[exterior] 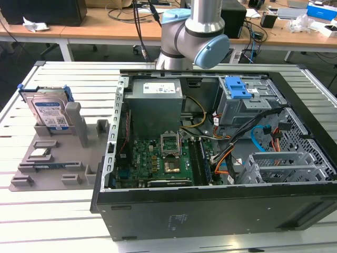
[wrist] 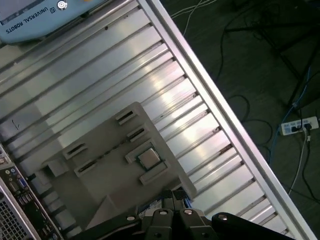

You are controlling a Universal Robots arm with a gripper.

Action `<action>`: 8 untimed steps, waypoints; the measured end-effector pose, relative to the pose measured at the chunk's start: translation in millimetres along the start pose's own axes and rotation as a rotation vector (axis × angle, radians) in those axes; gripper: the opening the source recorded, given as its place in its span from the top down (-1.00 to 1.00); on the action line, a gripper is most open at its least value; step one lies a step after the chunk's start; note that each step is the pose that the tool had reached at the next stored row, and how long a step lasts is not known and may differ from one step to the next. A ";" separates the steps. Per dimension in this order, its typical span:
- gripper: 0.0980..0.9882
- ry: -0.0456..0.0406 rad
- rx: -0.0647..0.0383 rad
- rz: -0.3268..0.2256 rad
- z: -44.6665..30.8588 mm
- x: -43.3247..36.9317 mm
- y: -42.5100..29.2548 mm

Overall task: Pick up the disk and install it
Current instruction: 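Pick up the disk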

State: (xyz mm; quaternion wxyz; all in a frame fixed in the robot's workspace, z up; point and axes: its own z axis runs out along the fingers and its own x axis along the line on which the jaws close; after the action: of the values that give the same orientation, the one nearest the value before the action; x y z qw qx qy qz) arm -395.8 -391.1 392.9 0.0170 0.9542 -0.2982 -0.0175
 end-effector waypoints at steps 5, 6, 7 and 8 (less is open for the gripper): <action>0.98 -0.0048 0.002 0.118 0.3 0.0 0.0; 0.98 -0.0055 0.003 0.138 0.3 0.0 0.0; 0.98 -0.0068 0.003 0.174 0.4 0.0 0.0; 0.98 -0.0078 0.003 0.203 0.5 0.0 0.0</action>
State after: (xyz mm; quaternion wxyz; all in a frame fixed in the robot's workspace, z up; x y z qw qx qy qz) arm -395.8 -391.1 392.4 0.0159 0.9191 -0.3934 -0.0189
